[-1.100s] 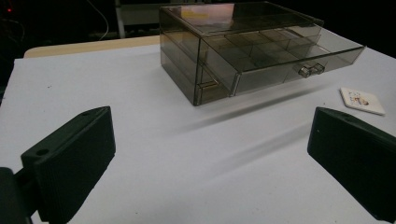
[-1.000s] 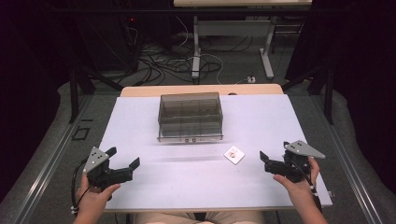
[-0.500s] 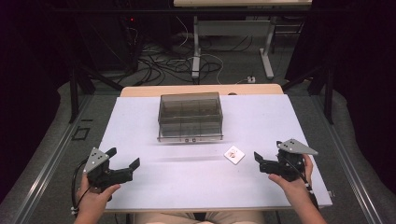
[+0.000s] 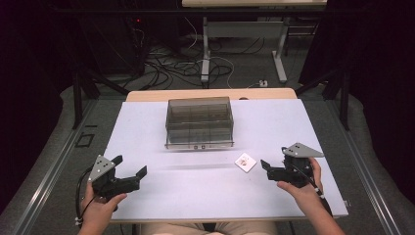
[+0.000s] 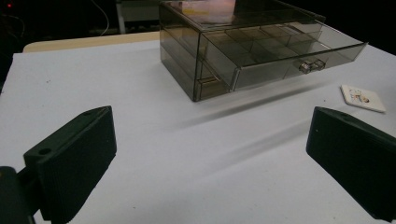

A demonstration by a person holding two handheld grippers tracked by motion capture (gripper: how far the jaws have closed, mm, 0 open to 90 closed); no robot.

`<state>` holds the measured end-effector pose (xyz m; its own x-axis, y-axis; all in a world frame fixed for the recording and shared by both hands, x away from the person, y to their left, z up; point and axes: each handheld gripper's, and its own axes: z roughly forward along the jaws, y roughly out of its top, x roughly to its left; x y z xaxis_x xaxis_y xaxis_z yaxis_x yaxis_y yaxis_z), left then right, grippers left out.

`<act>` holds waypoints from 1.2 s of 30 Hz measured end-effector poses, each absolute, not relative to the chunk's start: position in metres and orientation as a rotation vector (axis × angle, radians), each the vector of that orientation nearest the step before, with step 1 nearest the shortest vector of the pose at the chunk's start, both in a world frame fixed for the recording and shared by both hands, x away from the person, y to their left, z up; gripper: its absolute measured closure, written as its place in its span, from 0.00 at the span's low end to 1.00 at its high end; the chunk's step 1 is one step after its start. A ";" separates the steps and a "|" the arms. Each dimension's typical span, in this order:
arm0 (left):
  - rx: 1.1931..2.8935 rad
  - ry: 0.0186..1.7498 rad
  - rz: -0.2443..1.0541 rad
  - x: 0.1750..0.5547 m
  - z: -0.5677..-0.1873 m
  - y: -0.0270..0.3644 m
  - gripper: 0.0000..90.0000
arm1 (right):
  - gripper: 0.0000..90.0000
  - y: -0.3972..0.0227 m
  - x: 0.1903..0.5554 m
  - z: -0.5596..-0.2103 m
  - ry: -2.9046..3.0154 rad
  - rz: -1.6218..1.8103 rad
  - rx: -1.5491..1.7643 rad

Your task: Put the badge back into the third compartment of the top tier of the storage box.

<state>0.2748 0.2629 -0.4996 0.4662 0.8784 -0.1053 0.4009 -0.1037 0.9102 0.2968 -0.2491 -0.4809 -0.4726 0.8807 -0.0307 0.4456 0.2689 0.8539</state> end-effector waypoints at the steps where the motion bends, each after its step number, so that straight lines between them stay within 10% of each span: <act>1: 1.702 1.108 0.591 0.275 -0.500 0.263 0.02 | 0.16 -0.247 0.298 -0.482 2.037 1.112 1.191; 36: 1.710 1.100 0.591 0.275 -0.500 0.263 0.03 | 0.16 -0.213 0.331 -0.473 2.276 0.934 1.126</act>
